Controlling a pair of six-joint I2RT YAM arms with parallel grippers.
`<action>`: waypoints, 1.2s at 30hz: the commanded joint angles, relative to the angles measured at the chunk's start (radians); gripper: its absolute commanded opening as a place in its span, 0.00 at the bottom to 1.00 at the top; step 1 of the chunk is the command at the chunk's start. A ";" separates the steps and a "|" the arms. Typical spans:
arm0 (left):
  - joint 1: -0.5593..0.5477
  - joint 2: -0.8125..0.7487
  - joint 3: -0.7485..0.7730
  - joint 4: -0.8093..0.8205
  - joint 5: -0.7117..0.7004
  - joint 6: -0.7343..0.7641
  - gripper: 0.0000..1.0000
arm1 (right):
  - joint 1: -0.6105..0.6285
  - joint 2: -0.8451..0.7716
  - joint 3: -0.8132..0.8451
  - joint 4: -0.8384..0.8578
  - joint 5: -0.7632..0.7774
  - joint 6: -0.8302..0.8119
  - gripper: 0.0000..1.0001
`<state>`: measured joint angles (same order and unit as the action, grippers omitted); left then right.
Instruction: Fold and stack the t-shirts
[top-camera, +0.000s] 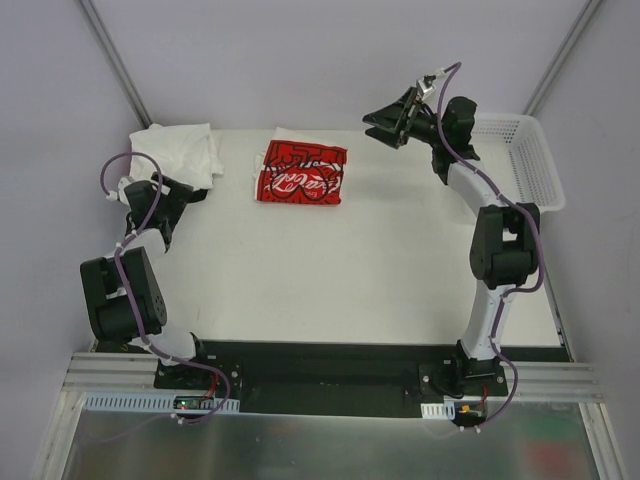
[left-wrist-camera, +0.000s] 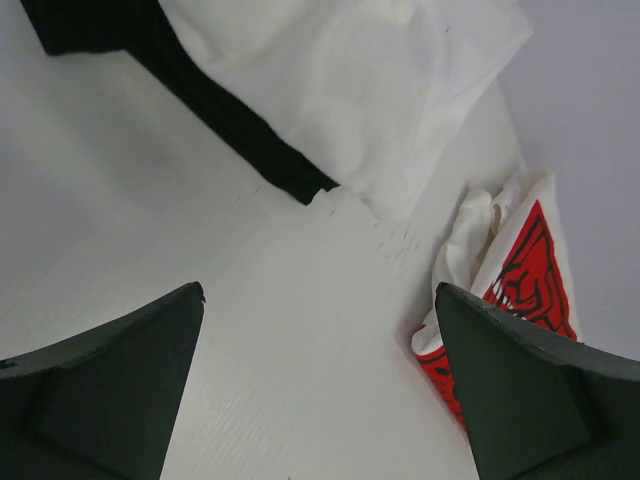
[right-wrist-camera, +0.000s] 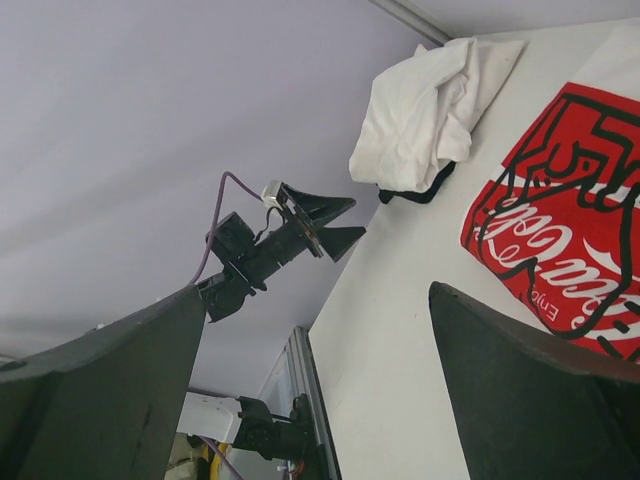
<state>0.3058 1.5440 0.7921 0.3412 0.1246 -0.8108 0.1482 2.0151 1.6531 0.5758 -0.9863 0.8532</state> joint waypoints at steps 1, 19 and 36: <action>0.044 -0.018 -0.022 0.211 0.029 -0.073 0.99 | -0.028 -0.015 -0.068 0.184 -0.043 0.075 0.96; 0.090 0.231 0.010 0.472 0.101 -0.240 0.98 | -0.125 -0.030 -0.141 0.475 -0.057 0.342 0.96; 0.078 0.410 0.130 0.538 0.113 -0.294 0.97 | -0.180 -0.049 -0.141 0.512 -0.058 0.420 0.98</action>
<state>0.3870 1.9255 0.8734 0.8089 0.2253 -1.0817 -0.0055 2.0377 1.5066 1.0077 -1.0275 1.2495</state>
